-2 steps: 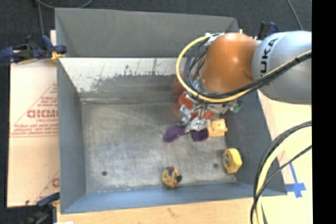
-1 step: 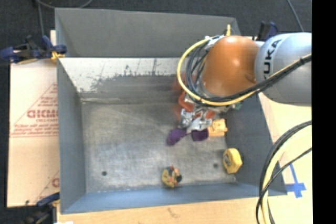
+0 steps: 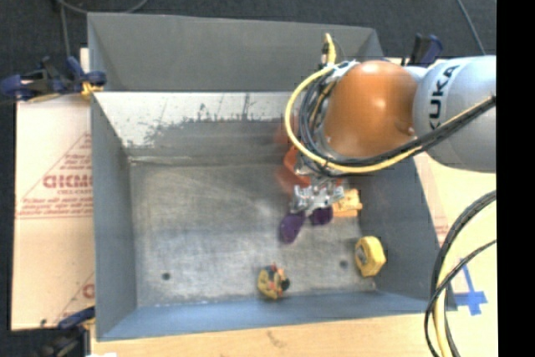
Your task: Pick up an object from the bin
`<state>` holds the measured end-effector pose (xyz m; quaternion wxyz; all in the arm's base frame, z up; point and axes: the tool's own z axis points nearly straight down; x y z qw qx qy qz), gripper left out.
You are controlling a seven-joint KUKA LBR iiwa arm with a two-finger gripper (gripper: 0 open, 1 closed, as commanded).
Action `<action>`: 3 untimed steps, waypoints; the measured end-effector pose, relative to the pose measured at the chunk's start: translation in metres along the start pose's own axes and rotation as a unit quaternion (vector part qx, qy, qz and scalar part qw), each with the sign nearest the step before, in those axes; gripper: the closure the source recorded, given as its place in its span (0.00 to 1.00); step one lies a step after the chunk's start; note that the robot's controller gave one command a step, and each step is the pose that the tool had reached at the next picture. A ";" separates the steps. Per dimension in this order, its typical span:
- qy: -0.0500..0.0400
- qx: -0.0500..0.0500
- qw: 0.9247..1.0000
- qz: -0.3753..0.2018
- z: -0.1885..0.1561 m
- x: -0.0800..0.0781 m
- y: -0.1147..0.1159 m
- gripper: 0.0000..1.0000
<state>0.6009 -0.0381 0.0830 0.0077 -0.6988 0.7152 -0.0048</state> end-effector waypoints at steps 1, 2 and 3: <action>0.000 -0.007 0.999 -0.034 -0.002 -0.022 -0.023 1.00; 0.000 -0.007 0.999 -0.034 -0.002 -0.022 -0.023 1.00; 0.001 -0.011 0.999 -0.035 -0.047 -0.025 -0.023 1.00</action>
Offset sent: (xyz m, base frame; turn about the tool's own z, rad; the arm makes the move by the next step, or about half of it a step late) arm 0.0000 0.0000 0.0000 0.0000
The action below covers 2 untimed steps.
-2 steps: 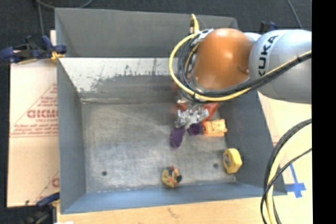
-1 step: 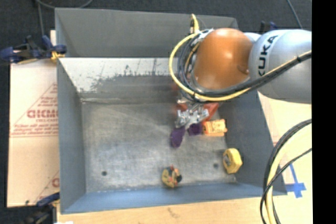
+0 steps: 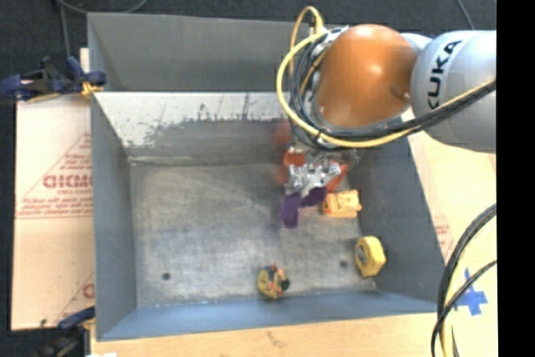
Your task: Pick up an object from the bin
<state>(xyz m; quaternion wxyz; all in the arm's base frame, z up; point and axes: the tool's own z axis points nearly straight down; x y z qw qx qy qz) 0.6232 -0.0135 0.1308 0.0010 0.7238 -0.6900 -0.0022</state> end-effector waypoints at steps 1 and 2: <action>0.000 0.007 0.999 0.043 -0.027 -0.024 -0.021 1.00; -0.002 0.004 0.999 0.047 -0.028 -0.028 0.002 1.00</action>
Offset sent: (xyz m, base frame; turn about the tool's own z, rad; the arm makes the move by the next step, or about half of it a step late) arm -0.0260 0.0206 0.0292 0.0815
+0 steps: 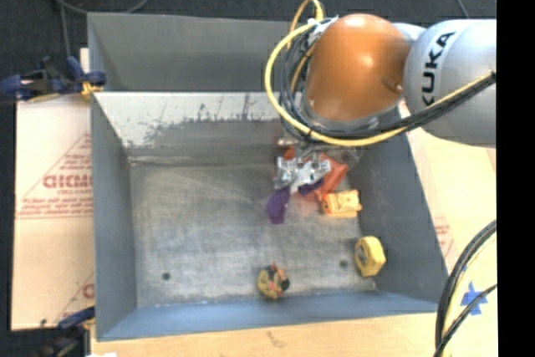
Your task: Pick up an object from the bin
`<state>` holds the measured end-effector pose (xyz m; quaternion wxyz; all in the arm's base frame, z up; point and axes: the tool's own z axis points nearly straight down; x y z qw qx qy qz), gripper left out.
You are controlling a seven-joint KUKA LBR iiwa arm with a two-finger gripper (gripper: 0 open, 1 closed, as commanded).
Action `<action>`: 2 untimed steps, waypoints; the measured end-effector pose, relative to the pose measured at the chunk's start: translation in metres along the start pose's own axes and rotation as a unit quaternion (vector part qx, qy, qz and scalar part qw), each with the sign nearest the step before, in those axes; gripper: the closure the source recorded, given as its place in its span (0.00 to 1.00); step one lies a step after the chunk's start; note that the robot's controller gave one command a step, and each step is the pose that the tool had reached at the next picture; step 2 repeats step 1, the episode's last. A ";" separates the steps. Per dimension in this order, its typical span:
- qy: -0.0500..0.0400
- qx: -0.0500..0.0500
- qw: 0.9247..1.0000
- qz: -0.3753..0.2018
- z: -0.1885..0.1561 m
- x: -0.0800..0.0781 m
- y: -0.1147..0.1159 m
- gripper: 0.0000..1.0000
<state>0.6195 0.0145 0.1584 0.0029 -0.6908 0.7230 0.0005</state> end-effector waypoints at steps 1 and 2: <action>0.002 -0.004 1.000 0.016 -0.043 0.001 -0.001 1.00; 0.002 -0.004 1.000 0.016 -0.043 0.001 -0.001 1.00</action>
Offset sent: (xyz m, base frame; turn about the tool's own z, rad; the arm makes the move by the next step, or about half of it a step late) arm 0.0023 0.0076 0.0854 0.1133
